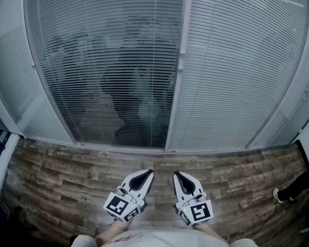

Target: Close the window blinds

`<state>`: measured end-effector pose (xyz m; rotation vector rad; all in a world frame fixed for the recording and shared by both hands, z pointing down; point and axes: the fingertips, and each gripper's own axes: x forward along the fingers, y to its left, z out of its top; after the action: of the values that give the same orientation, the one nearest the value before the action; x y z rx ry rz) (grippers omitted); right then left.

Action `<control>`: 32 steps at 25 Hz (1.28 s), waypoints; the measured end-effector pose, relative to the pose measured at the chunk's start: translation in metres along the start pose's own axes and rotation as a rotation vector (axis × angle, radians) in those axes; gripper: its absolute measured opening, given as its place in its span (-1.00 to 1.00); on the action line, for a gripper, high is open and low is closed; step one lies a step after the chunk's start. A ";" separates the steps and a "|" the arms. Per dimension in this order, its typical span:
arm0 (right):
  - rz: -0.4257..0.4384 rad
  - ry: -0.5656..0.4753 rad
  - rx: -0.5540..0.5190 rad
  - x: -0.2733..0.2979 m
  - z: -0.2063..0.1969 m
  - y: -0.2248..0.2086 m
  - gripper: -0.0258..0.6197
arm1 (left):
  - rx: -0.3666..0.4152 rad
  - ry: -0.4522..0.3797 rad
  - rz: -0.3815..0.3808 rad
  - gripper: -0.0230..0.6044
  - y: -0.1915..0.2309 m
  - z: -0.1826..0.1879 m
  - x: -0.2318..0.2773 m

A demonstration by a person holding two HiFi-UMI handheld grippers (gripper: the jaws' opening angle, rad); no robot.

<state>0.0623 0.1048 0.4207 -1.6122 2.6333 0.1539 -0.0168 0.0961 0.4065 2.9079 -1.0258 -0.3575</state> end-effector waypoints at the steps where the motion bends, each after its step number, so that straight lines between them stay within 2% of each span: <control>1: 0.001 -0.002 -0.001 0.001 0.001 0.000 -0.84 | 0.002 0.001 0.000 -0.87 0.001 0.001 0.000; 11: 0.000 0.009 -0.016 -0.002 0.000 0.003 -0.84 | 0.007 0.006 -0.008 -0.87 -0.003 0.001 -0.001; 20: -0.018 -0.024 0.000 -0.014 0.002 -0.005 -0.84 | -0.003 0.011 -0.007 -0.87 -0.014 -0.003 0.005; 32: 0.007 0.000 -0.010 -0.031 -0.012 -0.013 -0.84 | -0.016 0.003 0.044 -0.87 -0.024 -0.017 0.000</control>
<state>0.0884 0.1248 0.4349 -1.6061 2.6425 0.1671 0.0018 0.1144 0.4205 2.8659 -1.0791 -0.3582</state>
